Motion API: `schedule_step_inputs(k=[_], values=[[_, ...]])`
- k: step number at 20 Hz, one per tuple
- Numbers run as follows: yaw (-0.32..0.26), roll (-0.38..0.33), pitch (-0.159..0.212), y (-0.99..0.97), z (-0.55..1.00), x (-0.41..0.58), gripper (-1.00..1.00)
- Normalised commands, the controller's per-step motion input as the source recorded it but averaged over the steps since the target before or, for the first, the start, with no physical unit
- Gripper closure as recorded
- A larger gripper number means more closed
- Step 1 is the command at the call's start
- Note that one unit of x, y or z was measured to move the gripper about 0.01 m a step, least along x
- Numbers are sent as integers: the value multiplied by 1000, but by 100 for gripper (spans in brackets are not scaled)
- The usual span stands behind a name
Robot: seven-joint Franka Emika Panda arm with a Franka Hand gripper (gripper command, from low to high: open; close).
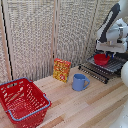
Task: Extend the gripper towards the oven tray handle. Grasp the handle and carefully pull the tray out of the oven. Move the gripper above the red bowl. Grab the red bowl gently. Lift the bowl and place it onto the oven tray.
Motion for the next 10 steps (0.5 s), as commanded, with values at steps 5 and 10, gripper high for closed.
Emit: schedule_step_inputs(k=[5,10], values=[[-80,34,15,10,511,48,-100],[-156,10,21,48,561,0,-100]])
